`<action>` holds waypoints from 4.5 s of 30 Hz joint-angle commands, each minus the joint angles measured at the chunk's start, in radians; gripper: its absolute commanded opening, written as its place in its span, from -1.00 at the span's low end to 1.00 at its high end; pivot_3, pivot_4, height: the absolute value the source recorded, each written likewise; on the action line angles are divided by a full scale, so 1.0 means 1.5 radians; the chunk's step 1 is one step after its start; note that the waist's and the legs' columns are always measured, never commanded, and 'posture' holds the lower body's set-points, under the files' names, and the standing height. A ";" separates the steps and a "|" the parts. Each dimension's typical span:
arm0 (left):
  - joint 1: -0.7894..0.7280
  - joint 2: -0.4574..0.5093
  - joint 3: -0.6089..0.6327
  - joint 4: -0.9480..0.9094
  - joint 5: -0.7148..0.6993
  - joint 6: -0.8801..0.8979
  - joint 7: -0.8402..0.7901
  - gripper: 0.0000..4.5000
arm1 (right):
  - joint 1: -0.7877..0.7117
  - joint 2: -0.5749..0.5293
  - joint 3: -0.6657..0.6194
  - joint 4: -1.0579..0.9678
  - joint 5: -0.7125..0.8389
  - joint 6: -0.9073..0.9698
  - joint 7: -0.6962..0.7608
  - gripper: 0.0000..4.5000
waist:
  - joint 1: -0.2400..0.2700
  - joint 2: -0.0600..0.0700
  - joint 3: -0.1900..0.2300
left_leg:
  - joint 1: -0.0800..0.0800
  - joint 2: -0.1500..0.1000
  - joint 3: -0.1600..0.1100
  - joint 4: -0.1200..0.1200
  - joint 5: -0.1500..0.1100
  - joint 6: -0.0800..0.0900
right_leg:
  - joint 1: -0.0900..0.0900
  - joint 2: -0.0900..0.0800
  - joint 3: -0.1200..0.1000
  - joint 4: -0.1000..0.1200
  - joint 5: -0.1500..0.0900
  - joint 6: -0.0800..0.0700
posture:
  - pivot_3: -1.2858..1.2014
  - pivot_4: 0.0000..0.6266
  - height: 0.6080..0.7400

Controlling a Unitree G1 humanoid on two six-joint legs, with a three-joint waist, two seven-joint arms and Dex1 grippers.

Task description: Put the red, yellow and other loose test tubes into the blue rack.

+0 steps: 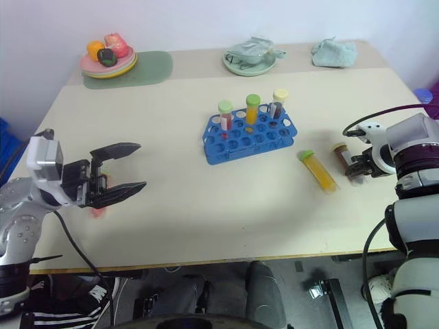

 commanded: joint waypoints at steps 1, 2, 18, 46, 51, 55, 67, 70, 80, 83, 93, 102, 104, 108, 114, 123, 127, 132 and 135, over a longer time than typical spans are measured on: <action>-0.009 0.008 0.009 -0.008 -0.007 -0.004 -0.003 1.00 | 0.001 -0.003 -0.013 -0.014 0.000 0.007 -0.002 -0.62 | 0.000 0.000 0.000 | 0.000 0.000 0.000 0.000 0.000 0.000 | 0.000 0.000 0.000 0.000 0.000 0.000 | 0.03 -0.52 1.00; -0.010 0.008 0.009 -0.007 -0.007 -0.004 -0.003 1.00 | -0.001 -0.003 -0.015 -0.013 0.000 0.005 -0.003 -0.62 | 0.000 0.000 0.000 | 0.000 0.000 0.000 0.000 0.000 0.000 | 0.000 0.000 0.000 0.000 0.000 0.000 | 0.03 -0.52 1.00; -0.022 0.000 -0.001 0.013 -0.001 -0.013 -0.018 1.00 | -0.079 -0.010 -0.151 0.044 0.029 -0.078 -0.126 -0.62 | 0.001 0.000 0.000 | 0.000 0.000 0.001 0.000 0.000 0.000 | 0.000 0.000 0.001 0.000 0.000 0.000 | 0.03 -0.52 1.00; -0.060 0.010 -0.003 0.063 0.013 -0.028 -0.037 1.00 | 0.286 0.296 -0.567 -0.741 0.386 -0.270 -0.381 -0.62 | 0.001 0.000 0.000 | 0.000 0.002 0.001 0.000 0.000 0.000 | -0.001 0.004 0.002 0.000 0.001 0.000 | 0.03 -0.52 1.00; -0.081 0.015 0.000 0.093 0.019 -0.035 -0.042 1.00 | 0.401 0.389 -0.469 -0.805 0.311 -0.453 -0.424 -0.62 | -0.003 0.000 0.000 | 0.001 0.002 0.002 0.000 0.000 0.000 | 0.000 0.005 0.003 0.000 0.002 0.000 | 0.03 -0.52 1.00; -0.094 0.014 -0.003 0.114 0.026 -0.037 -0.041 1.00 | 0.426 0.451 -0.431 -0.737 0.282 -0.592 -0.440 -0.62 | -0.014 0.000 0.000 | 0.002 0.002 0.003 0.000 0.000 0.000 | 0.000 0.005 0.003 0.001 0.002 0.000 | 0.03 -0.52 1.00; -0.082 0.024 0.001 0.098 0.032 -0.016 -0.024 1.00 | 0.372 0.493 -0.371 -0.406 0.187 -0.937 -0.468 -0.62 | -0.022 0.000 0.000 | 0.004 0.003 0.003 -0.001 0.000 0.000 | 0.001 0.006 0.003 0.001 0.002 0.000 | 0.03 -0.52 1.00; -0.077 0.030 0.000 0.078 0.031 -0.004 -0.008 1.00 | 0.352 0.492 -0.369 -0.341 0.180 -0.982 -0.472 -0.62 | -0.022 0.000 0.000 | 0.004 0.003 0.003 -0.001 0.000 0.000 | 0.001 0.006 0.003 0.001 0.002 0.000 | 0.03 -0.52 1.00; -0.078 0.049 0.000 0.034 0.023 0.031 0.031 1.00 | 0.318 0.471 -0.370 -0.203 0.164 -1.075 -0.482 -0.62 | -0.024 0.000 0.000 | 0.005 0.003 0.003 -0.001 0.000 0.000 | 0.001 0.006 0.003 0.001 0.002 0.000 | 0.03 -0.52 1.00; -0.083 0.051 -0.001 0.031 0.022 0.037 0.036 1.00 | 0.313 0.472 -0.376 -0.183 0.175 -1.078 -0.481 -0.62 | -0.028 0.000 0.000 | 0.005 0.003 0.003 -0.001 0.000 0.000 | 0.001 0.006 0.003 0.001 0.002 0.000 | 0.03 -0.52 1.00; -0.087 0.053 0.001 0.028 0.018 0.044 0.035 1.00 | 0.323 0.472 -0.378 -0.178 0.173 -1.072 -0.507 -0.62 | -0.037 0.000 0.000 | 0.005 0.004 0.003 -0.001 0.000 0.000 | 0.001 0.007 0.003 0.000 0.002 -0.001 | 0.03 -0.52 1.00; -0.078 0.053 0.008 0.040 0.019 0.035 0.018 1.00 | 0.320 0.482 -0.367 -0.160 0.165 -1.078 -0.509 -0.62 | -0.037 0.000 0.000 | 0.005 0.004 0.003 -0.001 0.000 0.000 | 0.002 0.007 0.003 0.000 0.002 -0.001 | 0.03 -0.52 1.00; -0.075 0.053 0.011 0.039 0.019 0.036 0.016 1.00 | 0.318 0.482 -0.365 -0.151 0.163 -1.080 -0.509 -0.62 | -0.037 0.000 0.000 | 0.005 0.004 0.003 -0.001 0.000 0.000 | 0.002 0.007 0.003 0.000 0.002 -0.001 | 0.03 -0.52 1.00; -0.070 0.054 0.015 0.034 0.017 0.038 0.017 1.00 | 0.311 0.480 -0.364 -0.131 0.161 -1.086 -0.508 -0.62 | -0.037 0.000 0.000 | 0.005 0.004 0.003 -0.001 0.000 0.000 | 0.002 0.007 0.003 0.000 0.002 -0.001 | 0.03 -0.52 1.00; -0.064 0.055 0.020 0.033 0.016 0.038 0.016 1.00 | 0.289 0.475 -0.364 -0.094 0.158 -1.097 -0.508 -0.62 | -0.037 0.000 0.000 | 0.005 0.004 0.003 -0.001 0.000 0.000 | 0.002 0.007 0.003 0.000 0.002 -0.001 | 0.03 -0.52 1.00; -0.065 0.055 0.023 0.032 0.016 0.039 0.017 1.00 | 0.279 0.482 -0.375 -0.076 0.197 -1.078 -0.468 -0.62 | -0.038 0.000 0.000 | 0.006 0.005 0.003 -0.001 0.000 0.000 | 0.002 0.007 0.004 0.000 0.002 -0.001 | 0.03 -0.52 1.00; -0.061 0.051 0.024 0.039 0.019 0.031 0.012 1.00 | 0.283 0.486 -0.392 -0.096 0.254 -1.039 -0.406 0.00 | -0.038 0.000 0.000 | 0.006 0.005 0.003 -0.001 0.000 0.000 | 0.002 0.008 0.004 0.000 0.002 -0.001 | 0.03 -0.52 1.00; -0.061 0.048 0.023 0.051 0.022 0.021 0.003 1.00 | 0.283 0.479 -0.395 -0.104 0.249 -1.036 -0.415 0.98 | -0.037 0.000 0.000 | 0.006 0.005 0.003 -0.001 0.000 0.000 | 0.002 0.008 0.004 0.000 0.002 -0.001 | 0.03 -0.52 1.00; -0.063 0.046 0.020 0.046 0.022 0.023 0.007 1.00 | 0.286 0.478 -0.393 -0.114 0.247 -1.035 -0.417 0.98 | -0.037 0.000 0.000 | 0.006 0.005 0.004 -0.001 0.000 0.000 | 0.002 0.008 0.004 0.000 0.002 -0.001 | 0.03 -0.52 1.00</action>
